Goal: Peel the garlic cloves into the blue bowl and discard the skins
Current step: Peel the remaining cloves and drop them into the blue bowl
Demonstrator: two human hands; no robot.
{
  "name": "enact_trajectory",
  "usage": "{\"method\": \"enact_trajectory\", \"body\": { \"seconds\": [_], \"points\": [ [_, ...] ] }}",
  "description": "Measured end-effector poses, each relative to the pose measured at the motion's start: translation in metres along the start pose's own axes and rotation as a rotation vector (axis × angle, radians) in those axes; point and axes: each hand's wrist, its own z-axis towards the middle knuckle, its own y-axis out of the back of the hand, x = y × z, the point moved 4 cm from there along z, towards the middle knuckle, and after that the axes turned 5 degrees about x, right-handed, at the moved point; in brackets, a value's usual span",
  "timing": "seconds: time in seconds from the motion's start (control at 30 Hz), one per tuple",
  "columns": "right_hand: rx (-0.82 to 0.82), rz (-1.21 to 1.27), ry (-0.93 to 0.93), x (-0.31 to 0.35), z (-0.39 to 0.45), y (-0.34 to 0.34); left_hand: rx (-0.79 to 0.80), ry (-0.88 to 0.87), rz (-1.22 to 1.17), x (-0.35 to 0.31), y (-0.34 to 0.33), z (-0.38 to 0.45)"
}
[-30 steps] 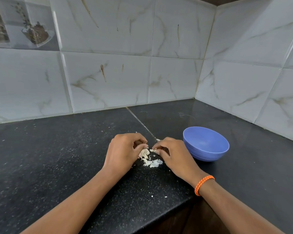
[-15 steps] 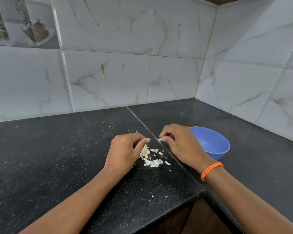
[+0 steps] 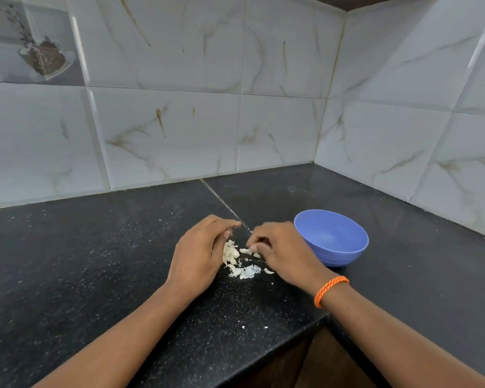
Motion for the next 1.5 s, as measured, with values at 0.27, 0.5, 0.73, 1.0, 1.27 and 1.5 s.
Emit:
{"method": "enact_trajectory", "body": {
  "seconds": [0.27, 0.5, 0.73, 1.0, 1.27, 1.5],
  "points": [
    [-0.2, 0.501, -0.064, -0.008, -0.02, -0.004, 0.119, -0.031, 0.094, -0.002, -0.008, 0.0],
    [-0.219, 0.567, -0.091, -0.008, -0.019, -0.009, 0.057, -0.009, 0.125, -0.005, -0.006, -0.001],
    [-0.238, 0.506, -0.043, -0.001, -0.022, -0.013, 0.009, 0.042, 0.146, -0.007, -0.003, -0.002],
    [-0.28, 0.415, 0.001, -0.003, -0.02, -0.017, 0.046, 0.006, 0.224, -0.011, -0.006, -0.002],
    [-0.304, 0.707, -0.055, -0.006, -0.018, -0.015, 0.022, 0.049, 0.128, -0.012, -0.004, -0.004],
    [-0.327, 0.711, -0.07, -0.008, -0.019, -0.014, 0.066, 0.08, 0.134, -0.009, -0.006, -0.004]
  ]
}}
